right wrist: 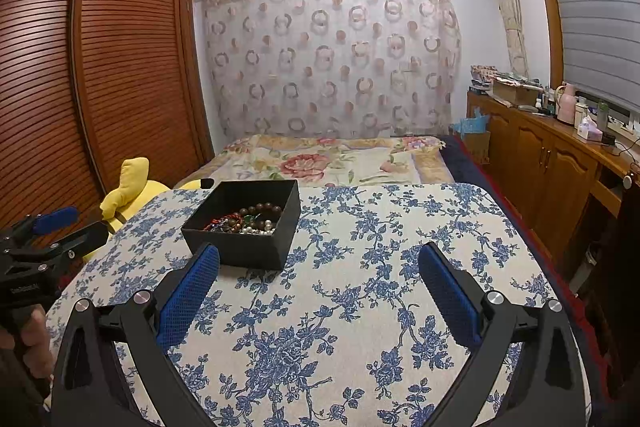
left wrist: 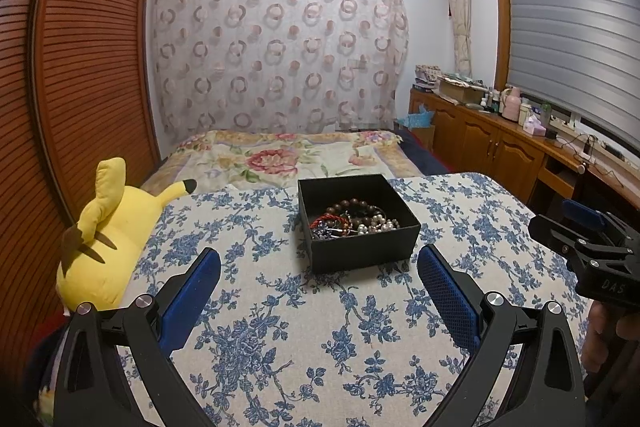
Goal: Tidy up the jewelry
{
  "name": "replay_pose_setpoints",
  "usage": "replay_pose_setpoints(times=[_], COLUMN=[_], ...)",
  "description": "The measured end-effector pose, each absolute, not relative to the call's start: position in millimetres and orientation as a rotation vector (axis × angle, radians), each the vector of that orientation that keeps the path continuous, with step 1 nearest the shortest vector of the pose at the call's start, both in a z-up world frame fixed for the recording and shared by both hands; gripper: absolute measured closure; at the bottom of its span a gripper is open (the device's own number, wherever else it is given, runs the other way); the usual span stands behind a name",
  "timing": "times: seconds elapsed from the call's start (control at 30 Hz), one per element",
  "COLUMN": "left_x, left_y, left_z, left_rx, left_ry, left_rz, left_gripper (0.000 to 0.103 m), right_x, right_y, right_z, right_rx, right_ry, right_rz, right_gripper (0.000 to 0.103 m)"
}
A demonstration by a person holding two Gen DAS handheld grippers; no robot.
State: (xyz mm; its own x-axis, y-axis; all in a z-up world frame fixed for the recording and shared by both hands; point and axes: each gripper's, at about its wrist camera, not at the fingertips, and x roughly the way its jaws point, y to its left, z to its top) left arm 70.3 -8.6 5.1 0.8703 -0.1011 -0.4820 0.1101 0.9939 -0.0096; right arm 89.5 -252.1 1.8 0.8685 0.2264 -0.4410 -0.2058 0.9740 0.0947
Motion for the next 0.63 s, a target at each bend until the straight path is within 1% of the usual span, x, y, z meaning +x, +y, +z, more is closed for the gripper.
replay_pose_setpoints(times=[0.63], left_x=[73], left_y=[-20], left_z=[14], left_rx=[0.020], left_ry=[0.499], left_rz=[-0.107], left_gripper=[0.008], right_x=[89], right_y=[-254], right_z=[0], right_rx=[0.048], right_ry=[0.462], right_rz=[0.220], right_gripper=[0.003])
